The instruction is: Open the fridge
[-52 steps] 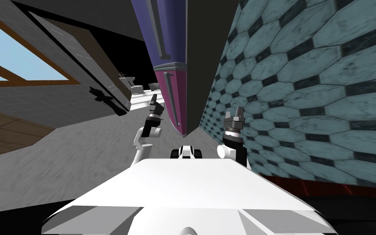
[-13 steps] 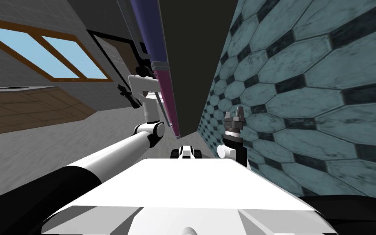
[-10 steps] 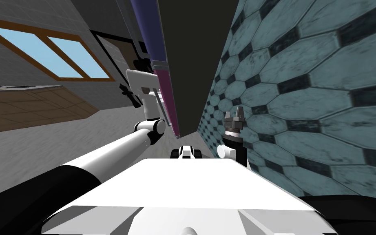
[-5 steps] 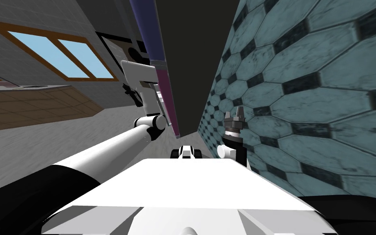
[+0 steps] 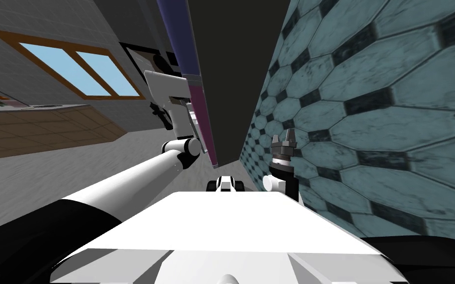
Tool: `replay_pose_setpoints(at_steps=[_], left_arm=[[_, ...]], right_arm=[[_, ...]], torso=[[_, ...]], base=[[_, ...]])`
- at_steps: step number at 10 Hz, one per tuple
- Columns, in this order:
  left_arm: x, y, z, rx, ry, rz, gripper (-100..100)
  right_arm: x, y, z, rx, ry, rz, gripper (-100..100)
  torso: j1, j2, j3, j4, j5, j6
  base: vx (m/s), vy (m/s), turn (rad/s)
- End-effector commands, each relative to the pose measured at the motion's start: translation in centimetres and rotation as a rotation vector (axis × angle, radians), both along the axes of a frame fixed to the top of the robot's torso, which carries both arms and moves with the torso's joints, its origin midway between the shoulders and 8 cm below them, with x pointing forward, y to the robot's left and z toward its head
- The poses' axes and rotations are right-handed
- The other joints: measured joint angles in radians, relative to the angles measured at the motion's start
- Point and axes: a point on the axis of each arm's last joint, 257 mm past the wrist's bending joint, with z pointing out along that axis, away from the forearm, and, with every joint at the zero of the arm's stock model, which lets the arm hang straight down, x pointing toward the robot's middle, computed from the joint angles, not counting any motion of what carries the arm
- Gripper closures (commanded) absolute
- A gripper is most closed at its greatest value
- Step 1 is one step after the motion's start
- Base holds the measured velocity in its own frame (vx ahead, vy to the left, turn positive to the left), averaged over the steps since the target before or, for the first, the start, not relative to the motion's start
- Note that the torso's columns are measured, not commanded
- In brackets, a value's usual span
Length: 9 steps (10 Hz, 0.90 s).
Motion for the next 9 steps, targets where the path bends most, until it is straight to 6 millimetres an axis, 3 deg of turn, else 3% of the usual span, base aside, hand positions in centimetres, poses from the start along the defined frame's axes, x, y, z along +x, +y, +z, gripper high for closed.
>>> replay_pose_setpoints(at_steps=[1, 2, 5, 6, 9], left_arm=[[1.1, -2.4, 0.1, 0.001, 0.001, -0.069, 100], [1.1, -2.4, 0.1, 0.001, 0.001, -0.069, 100], [2.0, -4.8, 0.2, 0.001, 0.002, -0.138, 100], [2.0, -4.8, 0.2, 0.001, 0.002, -0.138, 100], [2.8, -7.2, 0.3, 0.0, 0.002, -0.205, 100]], right_arm=[[0.0, 0.0, 0.0, 0.0, 0.0, 0.0, 0], [0.0, 0.0, 0.0, -0.001, 0.0, 0.0, 0], [0.0, 0.0, 0.0, 0.0, 0.0, 0.0, 0], [0.0, 0.0, 0.0, 0.0, 0.0, 0.0, 0], [0.0, 0.0, 0.0, 0.0, 0.0, 0.0, 0]], torso=[[0.01, 0.001, 0.0, 0.001, 0.002, -0.001], [0.016, -0.005, -0.004, 0.003, 0.003, -0.002], [0.003, -0.011, -0.009, 0.002, 0.0, -0.004], [0.002, -0.013, -0.011, 0.003, -0.001, -0.002], [0.003, -0.008, -0.007, 0.002, 0.0, -0.003]], base=[[-0.001, 0.336, -0.077], [-0.012, 0.286, -0.034], [-0.043, 0.265, -0.021], [-0.044, 0.215, -0.027], [-0.042, 0.259, -0.024]])
